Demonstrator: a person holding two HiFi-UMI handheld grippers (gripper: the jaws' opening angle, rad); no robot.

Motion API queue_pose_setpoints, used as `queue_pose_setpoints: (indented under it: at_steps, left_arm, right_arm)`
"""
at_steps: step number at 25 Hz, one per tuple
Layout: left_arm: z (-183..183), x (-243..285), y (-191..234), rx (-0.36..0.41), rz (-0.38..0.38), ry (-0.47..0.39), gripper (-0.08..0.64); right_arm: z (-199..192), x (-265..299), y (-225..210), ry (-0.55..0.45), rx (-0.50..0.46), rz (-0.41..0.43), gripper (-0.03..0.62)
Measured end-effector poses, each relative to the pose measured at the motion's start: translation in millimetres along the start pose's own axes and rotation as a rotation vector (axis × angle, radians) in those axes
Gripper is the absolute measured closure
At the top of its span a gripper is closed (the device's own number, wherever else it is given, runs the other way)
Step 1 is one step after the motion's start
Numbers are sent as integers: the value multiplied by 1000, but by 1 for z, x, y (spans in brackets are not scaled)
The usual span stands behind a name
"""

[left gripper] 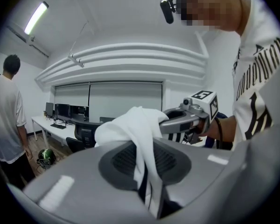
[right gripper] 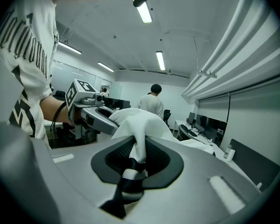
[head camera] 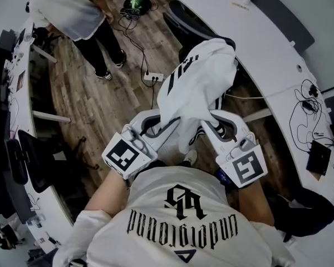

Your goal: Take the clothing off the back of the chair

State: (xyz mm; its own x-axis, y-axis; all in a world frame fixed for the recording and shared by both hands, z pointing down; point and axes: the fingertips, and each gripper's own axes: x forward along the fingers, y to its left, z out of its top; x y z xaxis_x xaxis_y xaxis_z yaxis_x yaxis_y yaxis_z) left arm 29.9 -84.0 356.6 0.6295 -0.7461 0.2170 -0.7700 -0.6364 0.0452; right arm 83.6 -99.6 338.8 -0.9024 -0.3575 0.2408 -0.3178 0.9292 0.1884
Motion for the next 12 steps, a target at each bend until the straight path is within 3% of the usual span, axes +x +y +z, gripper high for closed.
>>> queue_pose_setpoints:
  at_steps: [12]
  left_arm:
    - [-20,-115,2,41,-124,-26,459]
  right_arm:
    - [32,39,112,32,23,-90,538]
